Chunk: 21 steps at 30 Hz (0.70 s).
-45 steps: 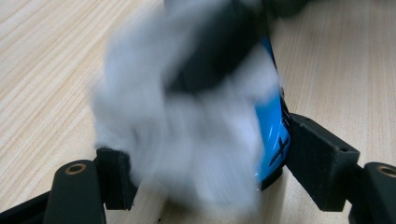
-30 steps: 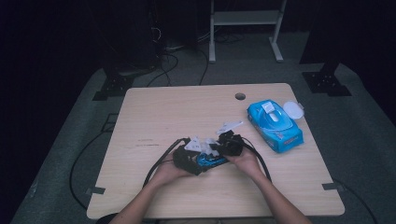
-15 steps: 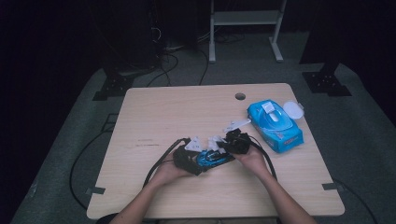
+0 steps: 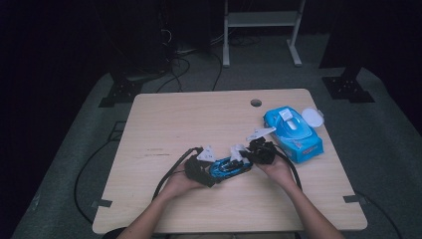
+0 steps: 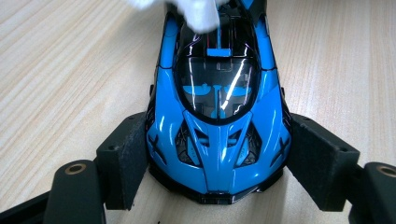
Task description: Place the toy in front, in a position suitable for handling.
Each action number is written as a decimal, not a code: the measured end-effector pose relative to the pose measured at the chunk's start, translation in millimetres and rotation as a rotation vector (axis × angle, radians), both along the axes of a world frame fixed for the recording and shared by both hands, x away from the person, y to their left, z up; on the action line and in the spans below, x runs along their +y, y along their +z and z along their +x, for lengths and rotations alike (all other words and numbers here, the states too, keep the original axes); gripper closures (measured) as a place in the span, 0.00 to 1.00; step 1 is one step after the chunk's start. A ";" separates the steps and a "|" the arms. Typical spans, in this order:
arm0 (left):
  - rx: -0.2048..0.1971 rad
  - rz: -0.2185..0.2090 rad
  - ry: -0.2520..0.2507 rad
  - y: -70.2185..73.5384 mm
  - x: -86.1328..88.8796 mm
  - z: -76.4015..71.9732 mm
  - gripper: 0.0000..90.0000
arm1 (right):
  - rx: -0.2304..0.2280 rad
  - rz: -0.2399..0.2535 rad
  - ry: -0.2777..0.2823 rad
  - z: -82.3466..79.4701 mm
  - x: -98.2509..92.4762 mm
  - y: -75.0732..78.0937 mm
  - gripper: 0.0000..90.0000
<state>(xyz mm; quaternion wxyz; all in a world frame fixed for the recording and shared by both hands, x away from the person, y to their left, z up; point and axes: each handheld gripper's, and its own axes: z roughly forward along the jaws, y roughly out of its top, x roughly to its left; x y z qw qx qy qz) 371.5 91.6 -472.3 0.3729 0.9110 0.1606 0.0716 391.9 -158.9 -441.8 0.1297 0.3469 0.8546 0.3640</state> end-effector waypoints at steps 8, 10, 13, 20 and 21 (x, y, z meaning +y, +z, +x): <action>0.002 -0.006 0.001 -0.5 -0.3 0.2 0.29 | -0.031 0.004 -0.001 -22.0 -28.6 10.6 0.90; 0.002 -0.006 0.001 -0.5 -0.4 0.2 0.29 | -0.023 -0.017 0.013 -27.6 -28.2 9.1 0.90; 0.002 -0.007 0.000 -0.7 -0.3 0.3 0.29 | -0.036 -0.035 0.024 -29.8 -22.5 4.4 0.90; 0.002 -0.004 0.000 -0.6 -0.1 0.3 0.29 | -0.096 -0.032 -0.026 -8.4 -1.8 4.8 0.90; 0.003 -0.005 -0.001 -0.6 0.0 0.4 0.29 | -0.089 -0.041 -0.035 -6.3 -0.2 4.2 0.90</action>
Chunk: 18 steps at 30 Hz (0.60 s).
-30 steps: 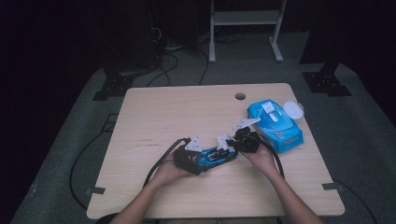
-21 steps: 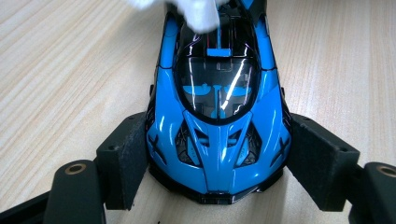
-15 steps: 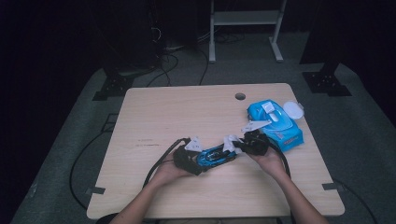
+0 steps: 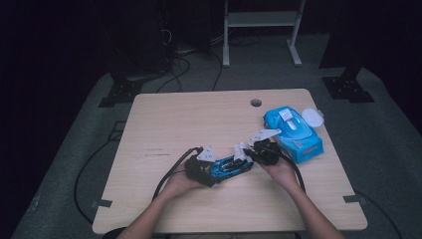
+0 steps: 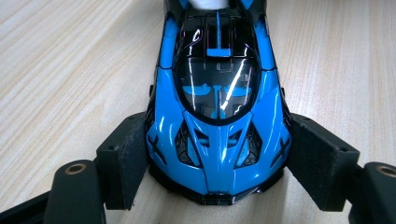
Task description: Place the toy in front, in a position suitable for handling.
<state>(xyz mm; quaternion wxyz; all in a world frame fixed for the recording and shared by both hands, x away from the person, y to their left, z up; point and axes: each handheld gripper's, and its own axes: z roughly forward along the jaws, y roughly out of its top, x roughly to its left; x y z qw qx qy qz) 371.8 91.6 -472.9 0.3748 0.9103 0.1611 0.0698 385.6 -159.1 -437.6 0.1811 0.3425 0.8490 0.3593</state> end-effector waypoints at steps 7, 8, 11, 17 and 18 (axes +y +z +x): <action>0.000 -0.003 0.004 -0.4 0.0 -0.6 0.29 | 0.042 0.009 0.001 -3.7 -17.1 -1.4 0.90; -0.001 -0.003 0.005 -0.4 -0.2 -0.7 0.29 | 0.051 0.006 0.009 -5.8 -21.5 -1.0 0.90; -0.002 -0.005 0.005 -0.7 -0.3 -0.5 0.29 | 0.072 0.009 0.011 -15.2 -31.2 -0.8 0.90; -0.002 -0.006 0.006 -1.0 -0.7 -0.6 0.29 | 0.048 0.010 -0.008 -13.7 -27.2 -3.1 0.90; -0.002 -0.007 0.006 -1.1 -0.7 -0.6 0.29 | 0.050 0.015 -0.015 -10.2 -24.2 -3.2 0.90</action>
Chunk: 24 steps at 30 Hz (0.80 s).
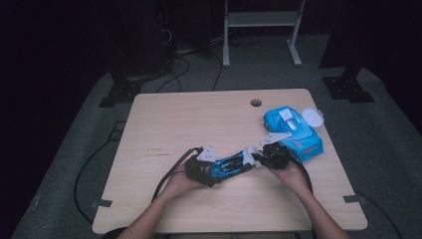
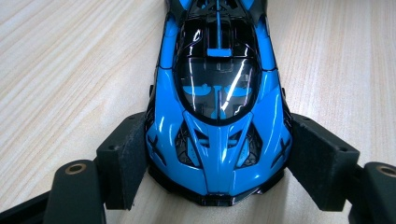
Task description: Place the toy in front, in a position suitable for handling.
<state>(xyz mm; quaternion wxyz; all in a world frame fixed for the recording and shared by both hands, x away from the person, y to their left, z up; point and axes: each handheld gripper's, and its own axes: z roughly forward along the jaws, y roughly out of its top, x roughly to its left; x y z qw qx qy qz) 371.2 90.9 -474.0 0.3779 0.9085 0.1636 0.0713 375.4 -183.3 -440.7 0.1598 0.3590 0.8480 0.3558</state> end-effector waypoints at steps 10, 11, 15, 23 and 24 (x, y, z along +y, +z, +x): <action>-0.003 0.000 0.001 -0.3 0.7 -0.4 0.29 | -0.026 -0.006 -0.006 13.9 17.3 -1.0 0.90; -0.001 0.002 0.001 -0.1 0.7 -0.3 0.29 | -0.029 -0.024 0.000 9.8 15.5 -0.7 0.90; -0.002 0.003 0.001 0.0 0.1 0.0 0.29 | -0.029 -0.019 0.017 -9.2 2.5 -1.4 0.91; -0.001 0.003 0.001 -0.1 -0.3 0.3 0.29 | -0.030 0.002 0.085 -23.8 15.1 0.2 0.91; -0.001 0.003 0.000 -0.1 -0.3 0.3 0.29 | -0.007 0.021 0.107 -22.6 22.0 -1.5 0.91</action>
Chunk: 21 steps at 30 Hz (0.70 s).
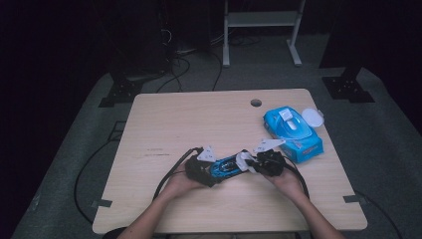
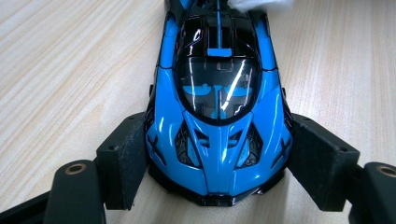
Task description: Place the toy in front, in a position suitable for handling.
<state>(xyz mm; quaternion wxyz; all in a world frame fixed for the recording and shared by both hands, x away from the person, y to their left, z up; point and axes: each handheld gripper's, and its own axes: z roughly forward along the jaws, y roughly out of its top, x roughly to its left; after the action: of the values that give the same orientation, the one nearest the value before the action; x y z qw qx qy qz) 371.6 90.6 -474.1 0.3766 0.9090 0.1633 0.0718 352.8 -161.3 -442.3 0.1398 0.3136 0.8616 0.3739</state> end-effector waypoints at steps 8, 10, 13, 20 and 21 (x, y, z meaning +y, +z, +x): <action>0.001 -0.004 0.001 -0.3 0.5 -0.3 0.29 | -0.046 -0.074 0.020 -0.1 11.7 0.4 0.91; 0.000 -0.003 0.002 -0.3 0.2 -0.3 0.29 | -0.032 -0.063 -0.014 2.0 2.2 -0.1 0.91; -0.003 0.002 -0.002 -0.1 -0.1 0.2 0.29 | -0.026 -0.037 -0.026 1.8 -2.6 -1.9 0.91; 0.001 -0.003 0.000 -0.7 0.1 0.1 0.29 | -0.007 0.014 0.071 -3.5 29.5 -0.3 0.91; 0.001 -0.003 0.000 -0.7 0.0 0.0 0.29 | -0.005 0.018 0.082 -3.6 33.2 0.2 0.91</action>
<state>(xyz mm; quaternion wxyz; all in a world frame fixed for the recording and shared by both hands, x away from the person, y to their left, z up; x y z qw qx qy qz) 371.6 90.6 -474.8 0.3780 0.9084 0.1636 0.0713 349.3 -128.1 -442.1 0.1239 0.2785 0.8700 0.3877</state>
